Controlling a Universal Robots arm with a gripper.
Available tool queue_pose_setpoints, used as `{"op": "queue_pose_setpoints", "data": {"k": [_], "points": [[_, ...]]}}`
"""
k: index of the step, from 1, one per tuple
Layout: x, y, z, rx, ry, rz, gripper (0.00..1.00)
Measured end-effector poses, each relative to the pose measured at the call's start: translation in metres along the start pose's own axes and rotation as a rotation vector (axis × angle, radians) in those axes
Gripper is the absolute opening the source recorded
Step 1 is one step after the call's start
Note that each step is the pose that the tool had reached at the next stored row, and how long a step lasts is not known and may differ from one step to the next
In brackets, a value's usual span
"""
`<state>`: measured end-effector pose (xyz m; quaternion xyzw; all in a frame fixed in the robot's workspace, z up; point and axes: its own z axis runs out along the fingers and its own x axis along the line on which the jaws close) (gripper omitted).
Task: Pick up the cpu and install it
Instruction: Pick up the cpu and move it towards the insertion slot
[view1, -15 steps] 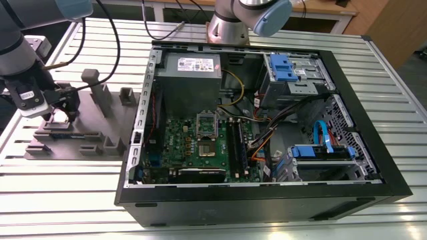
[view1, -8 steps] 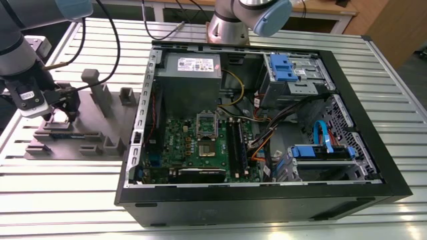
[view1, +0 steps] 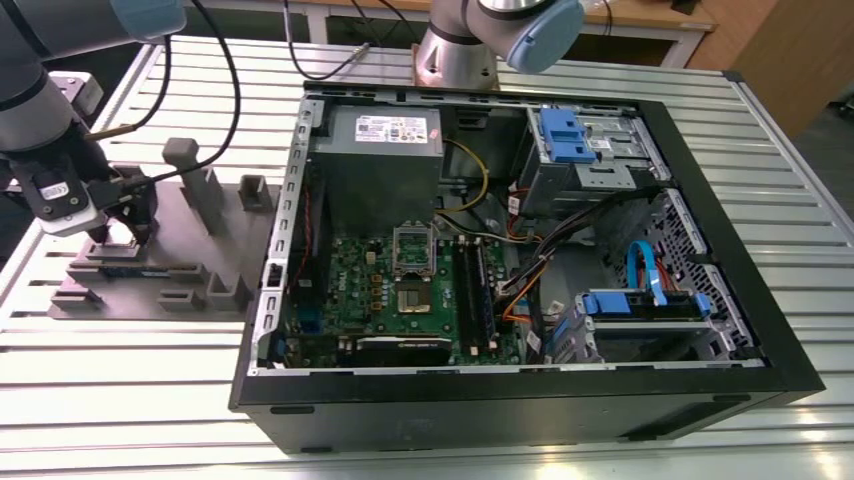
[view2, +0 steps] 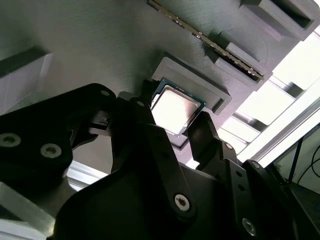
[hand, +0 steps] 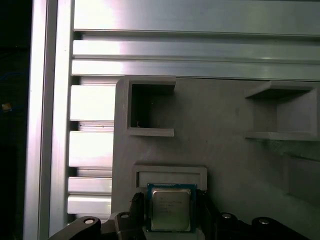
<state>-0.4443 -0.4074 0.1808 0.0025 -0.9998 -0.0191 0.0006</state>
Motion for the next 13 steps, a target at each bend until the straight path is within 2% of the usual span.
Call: {"op": "queue_pose_setpoints", "data": {"k": [13], "points": [[0.0006,0.0005,-0.0021,0.0001,-0.0002,0.0,0.55]]}}
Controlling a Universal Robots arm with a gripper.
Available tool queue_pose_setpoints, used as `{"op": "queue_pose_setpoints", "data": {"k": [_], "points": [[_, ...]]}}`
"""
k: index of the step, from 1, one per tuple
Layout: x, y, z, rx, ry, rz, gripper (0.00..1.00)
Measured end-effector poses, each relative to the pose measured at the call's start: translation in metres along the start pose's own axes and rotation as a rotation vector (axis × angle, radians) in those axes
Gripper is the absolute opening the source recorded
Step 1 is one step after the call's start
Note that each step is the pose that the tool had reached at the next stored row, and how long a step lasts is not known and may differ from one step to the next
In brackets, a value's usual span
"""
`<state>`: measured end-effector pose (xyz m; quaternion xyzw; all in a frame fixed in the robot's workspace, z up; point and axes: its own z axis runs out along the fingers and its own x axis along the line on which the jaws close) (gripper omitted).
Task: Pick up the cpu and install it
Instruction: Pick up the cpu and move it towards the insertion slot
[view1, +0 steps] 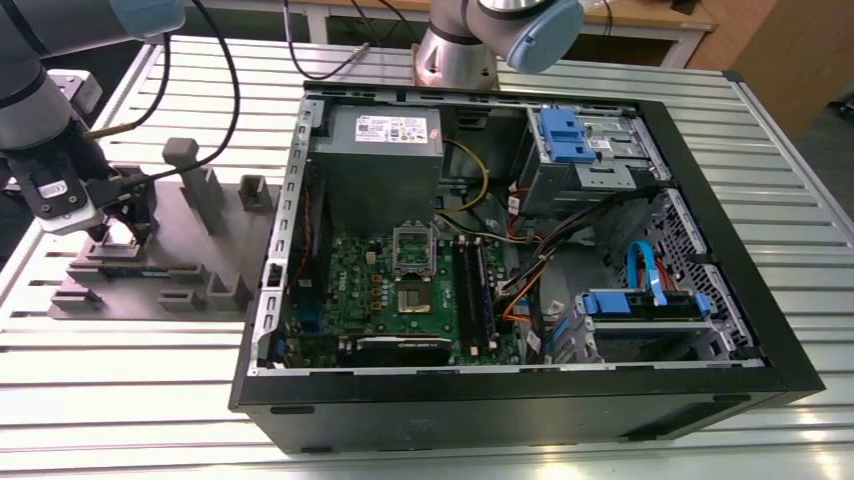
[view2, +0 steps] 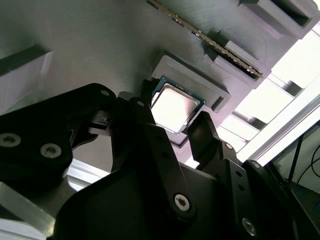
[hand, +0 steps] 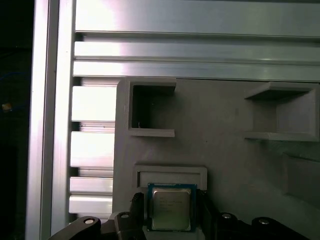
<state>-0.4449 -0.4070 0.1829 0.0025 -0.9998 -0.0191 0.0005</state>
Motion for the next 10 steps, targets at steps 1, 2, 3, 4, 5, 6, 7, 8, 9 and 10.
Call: {"op": "queue_pose_setpoints", "data": {"k": [1,2,3,4,5,6,7,8,9,10], "points": [[0.0,0.0,-0.0002,0.0001,-0.0002,0.0,0.55],[0.0,0.0,-0.0004,0.0001,-0.0005,0.0,0.55],[0.0001,0.0001,-0.0005,0.0002,-0.0005,0.0,0.55],[0.0,0.0001,-0.0005,0.0001,-0.0007,0.0,0.55],[0.0001,0.0001,-0.0005,0.0001,-0.0007,0.0,0.55],[0.0001,0.0001,-0.0005,0.0001,-0.0007,0.0,0.55],[0.0001,0.0001,-0.0005,0.0002,-0.0007,0.0,0.55],[0.0001,0.0001,-0.0005,0.0001,-0.0007,0.0,0.55],[0.0001,0.0001,-0.0006,0.0003,-0.0007,0.0,0.55],[0.0001,0.0001,-0.0006,0.0003,-0.0006,0.0,0.55]]}}
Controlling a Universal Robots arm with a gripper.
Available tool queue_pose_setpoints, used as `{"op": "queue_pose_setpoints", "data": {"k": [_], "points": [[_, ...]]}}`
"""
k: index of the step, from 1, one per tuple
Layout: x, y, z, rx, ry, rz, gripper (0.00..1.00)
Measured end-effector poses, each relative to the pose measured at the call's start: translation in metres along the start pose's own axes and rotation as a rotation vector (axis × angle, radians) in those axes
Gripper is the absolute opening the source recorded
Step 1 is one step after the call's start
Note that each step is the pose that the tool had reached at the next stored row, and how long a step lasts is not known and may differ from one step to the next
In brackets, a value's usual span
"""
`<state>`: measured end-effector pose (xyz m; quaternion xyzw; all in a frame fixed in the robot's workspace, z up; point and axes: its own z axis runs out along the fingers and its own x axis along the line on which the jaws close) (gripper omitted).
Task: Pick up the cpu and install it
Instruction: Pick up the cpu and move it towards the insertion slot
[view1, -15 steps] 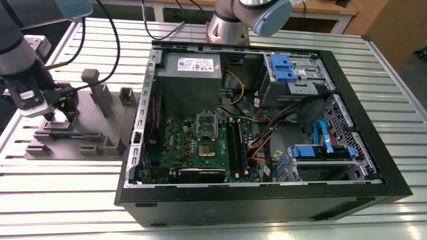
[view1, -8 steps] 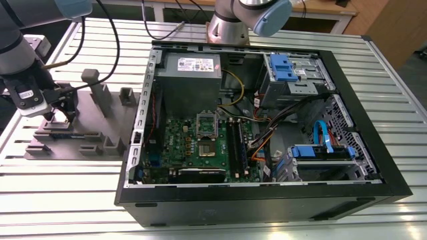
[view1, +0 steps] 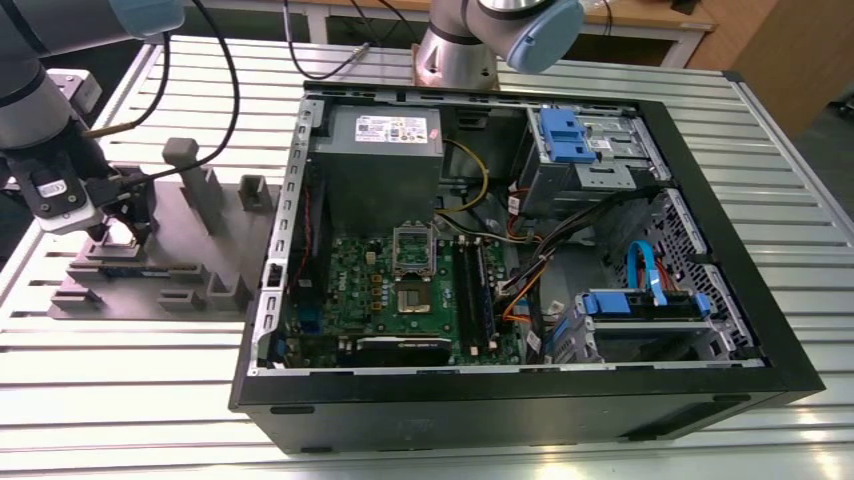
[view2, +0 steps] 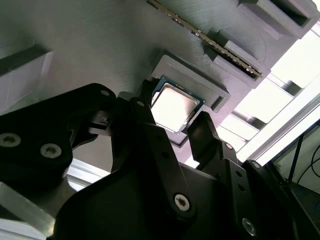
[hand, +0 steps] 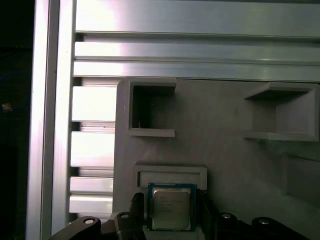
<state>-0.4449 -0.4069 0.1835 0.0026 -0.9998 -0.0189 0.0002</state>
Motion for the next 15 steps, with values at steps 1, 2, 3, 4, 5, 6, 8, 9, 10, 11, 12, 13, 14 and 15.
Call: {"op": "queue_pose_setpoints", "data": {"k": [1,2,3,4,5,6,8,9,10,11,12,13,14,15], "points": [[0.0,0.0,0.0,0.0,0.0,0.0,0.55],[0.0,0.0,0.0,0.0,0.0,0.0,0.54],[0.0,0.0,0.0,0.0001,0.0001,0.0,0.54],[0.0,0.0,-0.0001,0.0001,0.0001,0.0,0.54],[-0.0001,0.0,0.0,0.0001,0.0001,0.0,0.47],[-0.0001,0.0,0.0,0.0001,0.0,0.0,0.47],[-0.0002,0.0,0.0,0.0,0.0,0.0,0.47],[-0.0003,0.0,0.0,0.0,0.0,0.0,0.47],[-0.0003,0.0,0.0,0.0,0.0,0.0,0.47],[-0.0003,0.0,-0.0001,0.0,-0.0001,0.0,0.47],[-0.0003,0.0001,-0.0005,0.0,-0.0001,0.0,0.47],[-0.0003,0.0001,-0.0012,0.0,0.0,0.0,0.47],[-0.0003,0.0001,-0.0022,0.0001,0.0,0.0,0.47],[-0.0003,0.0001,-0.0033,0.0,0.0,0.0,0.47]]}}
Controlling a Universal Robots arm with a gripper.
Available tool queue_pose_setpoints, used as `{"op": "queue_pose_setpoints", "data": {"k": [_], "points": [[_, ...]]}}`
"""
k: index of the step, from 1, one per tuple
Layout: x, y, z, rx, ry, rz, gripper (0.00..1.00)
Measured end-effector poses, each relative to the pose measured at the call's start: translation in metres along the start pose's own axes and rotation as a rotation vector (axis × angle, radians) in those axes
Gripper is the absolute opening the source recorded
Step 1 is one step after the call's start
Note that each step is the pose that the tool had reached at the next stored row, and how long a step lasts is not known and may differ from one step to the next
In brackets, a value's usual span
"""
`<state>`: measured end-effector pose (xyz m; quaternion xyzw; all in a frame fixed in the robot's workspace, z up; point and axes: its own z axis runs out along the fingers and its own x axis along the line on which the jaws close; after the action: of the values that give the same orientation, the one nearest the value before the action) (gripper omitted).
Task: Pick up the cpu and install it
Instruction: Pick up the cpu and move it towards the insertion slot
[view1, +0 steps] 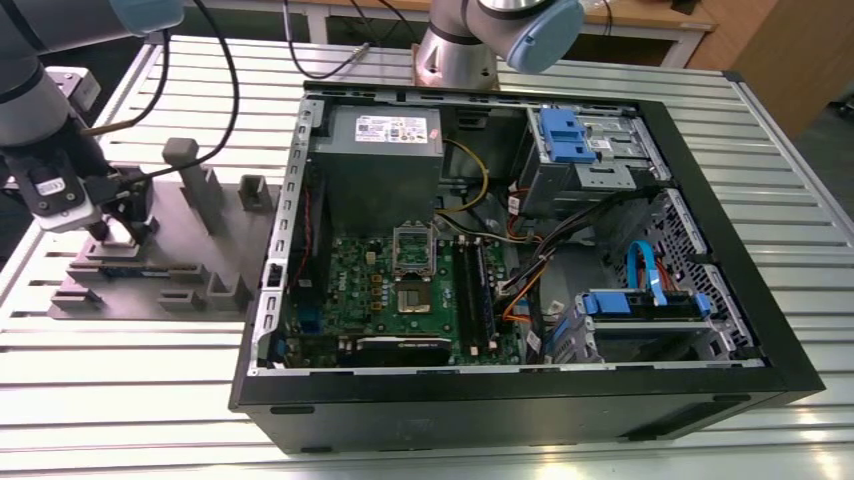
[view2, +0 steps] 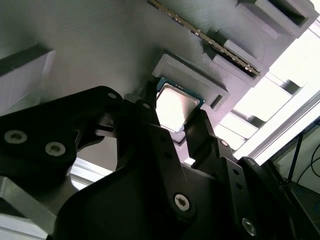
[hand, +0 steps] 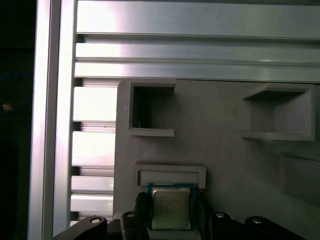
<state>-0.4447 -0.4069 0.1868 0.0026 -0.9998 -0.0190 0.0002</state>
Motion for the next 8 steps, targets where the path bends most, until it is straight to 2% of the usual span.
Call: {"op": "queue_pose_setpoints", "data": {"k": [8], "points": [[0.0,0.0005,-0.0115,0.0001,0.0001,0.0,0.47]]}}
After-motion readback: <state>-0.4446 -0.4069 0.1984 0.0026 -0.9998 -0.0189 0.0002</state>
